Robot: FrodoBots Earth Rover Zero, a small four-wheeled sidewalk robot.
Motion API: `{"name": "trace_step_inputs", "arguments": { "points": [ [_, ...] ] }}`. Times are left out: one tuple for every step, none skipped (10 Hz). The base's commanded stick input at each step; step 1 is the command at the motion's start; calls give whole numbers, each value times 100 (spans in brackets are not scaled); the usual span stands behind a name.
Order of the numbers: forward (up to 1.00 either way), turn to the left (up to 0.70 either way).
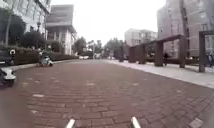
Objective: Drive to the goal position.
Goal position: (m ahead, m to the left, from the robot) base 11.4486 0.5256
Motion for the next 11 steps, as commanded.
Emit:
{"name": "trace_step_inputs", "arguments": {
  "points": [
    [70,0],
    [70,0],
    [70,0],
    [70,0],
    [70,0],
    [69,0],
    [69,0],
    [69,0],
    [69,0],
    [69,0],
    [69,0]
  ]
}}
